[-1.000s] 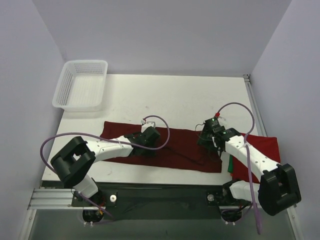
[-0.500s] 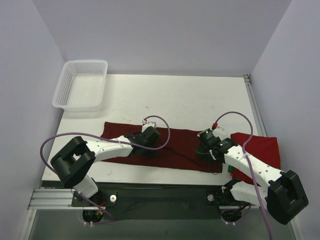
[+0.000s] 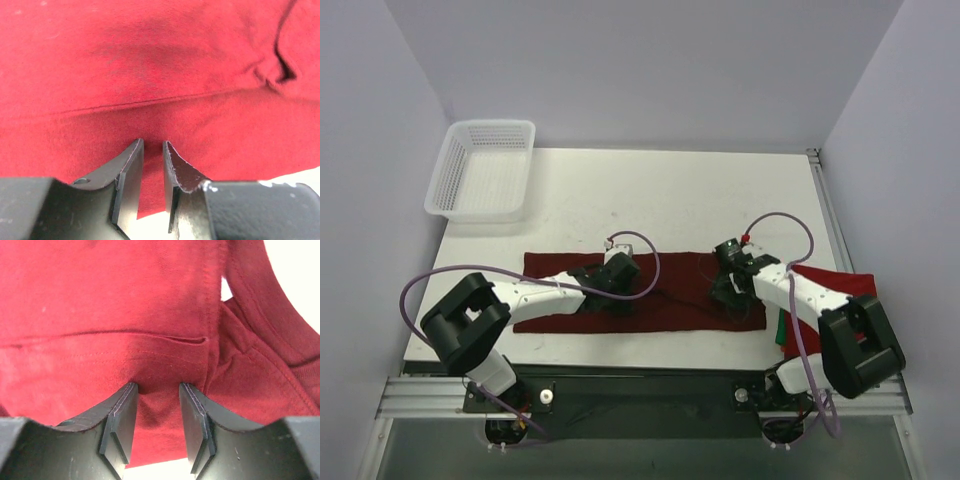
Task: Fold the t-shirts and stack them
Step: Rotate the tshirt 90 degrees
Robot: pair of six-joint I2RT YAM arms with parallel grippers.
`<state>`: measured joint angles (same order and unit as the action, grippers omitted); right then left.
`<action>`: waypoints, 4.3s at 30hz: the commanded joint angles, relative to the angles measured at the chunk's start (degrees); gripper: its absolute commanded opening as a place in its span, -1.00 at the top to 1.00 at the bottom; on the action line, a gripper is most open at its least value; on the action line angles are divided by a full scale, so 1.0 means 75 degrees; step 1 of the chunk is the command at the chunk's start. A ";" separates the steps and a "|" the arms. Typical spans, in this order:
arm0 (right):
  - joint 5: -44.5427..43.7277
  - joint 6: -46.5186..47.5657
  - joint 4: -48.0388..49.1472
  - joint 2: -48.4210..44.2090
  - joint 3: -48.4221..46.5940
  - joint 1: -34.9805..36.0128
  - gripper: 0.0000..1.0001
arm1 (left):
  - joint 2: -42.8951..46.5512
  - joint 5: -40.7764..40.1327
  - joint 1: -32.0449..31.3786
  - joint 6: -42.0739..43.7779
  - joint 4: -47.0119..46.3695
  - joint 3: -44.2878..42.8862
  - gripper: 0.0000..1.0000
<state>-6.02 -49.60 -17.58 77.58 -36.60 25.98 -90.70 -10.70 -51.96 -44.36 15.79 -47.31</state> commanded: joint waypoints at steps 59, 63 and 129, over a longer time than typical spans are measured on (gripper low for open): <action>0.1046 0.3004 -0.2201 0.6951 -0.9374 -0.1366 0.08 | 0.0621 0.1379 -0.0149 -0.1984 -0.1167 0.0755 0.30; 0.1540 0.3426 -0.2448 0.7783 -1.0888 -0.1308 -0.02 | 0.0129 0.1672 -0.0115 -0.1856 -0.1238 -0.0403 0.21; 0.2571 0.2536 0.0198 0.7761 -1.0987 -0.1835 0.35 | -0.3914 0.3067 0.2956 0.0500 -0.1519 -0.5644 0.31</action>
<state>10.02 -30.00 -19.51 134.26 -116.46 12.12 -118.87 9.91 -29.52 -42.59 6.74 -84.88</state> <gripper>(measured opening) 0.323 0.344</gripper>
